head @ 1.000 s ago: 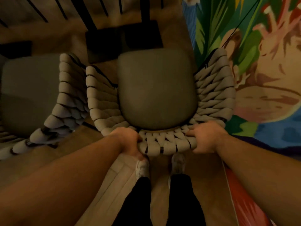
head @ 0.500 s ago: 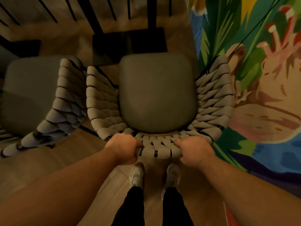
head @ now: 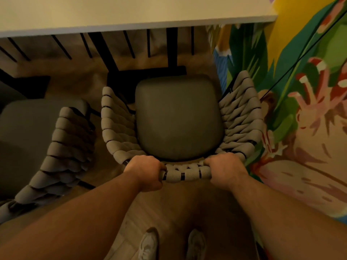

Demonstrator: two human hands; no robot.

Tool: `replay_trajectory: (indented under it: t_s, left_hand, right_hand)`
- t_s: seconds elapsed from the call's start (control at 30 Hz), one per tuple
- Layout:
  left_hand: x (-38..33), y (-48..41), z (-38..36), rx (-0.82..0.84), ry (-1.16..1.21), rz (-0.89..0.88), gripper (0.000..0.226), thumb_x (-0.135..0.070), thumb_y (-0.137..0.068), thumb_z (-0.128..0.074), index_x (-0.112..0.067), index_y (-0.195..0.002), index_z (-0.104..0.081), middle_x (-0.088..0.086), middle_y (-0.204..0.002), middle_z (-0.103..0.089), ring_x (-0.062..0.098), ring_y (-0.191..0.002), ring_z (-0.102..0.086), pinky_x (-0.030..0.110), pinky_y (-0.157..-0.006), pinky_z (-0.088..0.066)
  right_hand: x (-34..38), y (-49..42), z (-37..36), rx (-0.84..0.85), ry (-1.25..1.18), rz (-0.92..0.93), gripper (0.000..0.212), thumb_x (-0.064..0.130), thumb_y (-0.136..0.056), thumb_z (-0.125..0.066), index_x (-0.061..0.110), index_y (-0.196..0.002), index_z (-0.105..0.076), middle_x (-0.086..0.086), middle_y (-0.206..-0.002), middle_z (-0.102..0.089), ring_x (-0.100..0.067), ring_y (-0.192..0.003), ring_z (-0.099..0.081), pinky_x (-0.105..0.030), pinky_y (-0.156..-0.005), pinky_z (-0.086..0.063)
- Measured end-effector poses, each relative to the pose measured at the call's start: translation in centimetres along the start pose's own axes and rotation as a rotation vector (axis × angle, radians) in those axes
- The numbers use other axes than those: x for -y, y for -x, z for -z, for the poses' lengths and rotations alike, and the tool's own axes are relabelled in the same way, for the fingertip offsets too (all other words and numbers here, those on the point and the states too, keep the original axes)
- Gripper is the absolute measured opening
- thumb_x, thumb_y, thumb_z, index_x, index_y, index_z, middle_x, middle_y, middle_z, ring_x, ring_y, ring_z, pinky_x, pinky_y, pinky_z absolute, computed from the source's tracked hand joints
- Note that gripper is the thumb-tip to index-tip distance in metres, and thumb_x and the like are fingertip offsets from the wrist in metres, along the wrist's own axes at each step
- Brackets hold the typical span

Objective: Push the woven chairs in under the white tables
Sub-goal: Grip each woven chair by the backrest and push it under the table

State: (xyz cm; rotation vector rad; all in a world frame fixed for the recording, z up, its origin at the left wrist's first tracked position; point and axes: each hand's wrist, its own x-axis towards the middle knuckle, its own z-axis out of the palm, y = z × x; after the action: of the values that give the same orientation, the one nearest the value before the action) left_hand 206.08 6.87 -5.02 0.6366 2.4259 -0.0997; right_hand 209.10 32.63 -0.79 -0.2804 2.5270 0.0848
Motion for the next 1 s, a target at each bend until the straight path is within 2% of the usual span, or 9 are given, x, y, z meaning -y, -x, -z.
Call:
replay_trajectory:
  t_s: [0.2, 0.3, 0.63, 0.8, 1.0]
  left_hand:
    - [1.0, -3.5, 2.0, -0.009, 0.028, -0.017, 0.04, -0.046, -0.083, -0.067, -0.049, -0.123, -0.068, -0.017, -0.086, -0.066, 0.007, -0.075, -0.062, 0.026, -0.064, -0.053]
    - [1.3, -5.1, 2.9, -0.022, 0.028, -0.031, 0.041, -0.047, -0.085, -0.071, -0.049, -0.126, -0.067, -0.017, -0.092, -0.066, 0.008, -0.079, -0.063, 0.023, -0.063, -0.045]
    - [2.3, -9.6, 5.7, -0.07, -0.025, -0.024, 0.047, -0.057, -0.077, -0.072, -0.054, -0.124, -0.068, -0.019, -0.09, -0.068, 0.006, -0.079, -0.061, 0.026, -0.064, -0.046]
    - [2.6, -10.9, 6.3, -0.06, -0.029, -0.026, 0.05, -0.059, -0.073, -0.073, -0.055, -0.122, -0.067, -0.019, -0.09, -0.069, 0.005, -0.081, -0.064, 0.033, -0.076, -0.061]
    - [2.8, -10.9, 6.3, -0.061, -0.004, -0.041, 0.052, -0.059, -0.073, -0.073, -0.055, -0.125, -0.066, -0.02, -0.089, -0.068, 0.004, -0.077, -0.062, 0.026, -0.066, -0.051]
  right_hand:
    - [-2.0, -2.9, 1.1, -0.018, -0.004, -0.018, 0.026, 0.029, -0.098, -0.065, 0.04, -0.121, -0.066, 0.009, -0.11, -0.069, -0.017, -0.104, -0.062, -0.04, -0.096, -0.052]
    - [-2.8, -4.2, 1.8, 0.015, -0.013, -0.029, 0.029, 0.027, -0.098, -0.065, 0.041, -0.123, -0.065, 0.008, -0.111, -0.068, -0.018, -0.104, -0.063, -0.042, -0.095, -0.052]
    - [-5.8, -8.1, 4.2, 0.004, -0.018, -0.022, 0.025, 0.031, -0.094, -0.065, 0.042, -0.116, -0.067, 0.011, -0.097, -0.066, -0.019, -0.095, -0.064, -0.042, -0.09, -0.053]
    - [-6.6, -9.4, 4.6, 0.007, -0.03, -0.02, 0.026, 0.032, -0.094, -0.068, 0.042, -0.117, -0.065, 0.011, -0.099, -0.064, -0.017, -0.096, -0.061, -0.044, -0.091, -0.051]
    - [-6.6, -9.5, 4.5, 0.022, -0.036, -0.033, 0.028, 0.031, -0.096, -0.069, 0.043, -0.12, -0.063, 0.011, -0.102, -0.065, -0.018, -0.102, -0.063, -0.045, -0.095, -0.052]
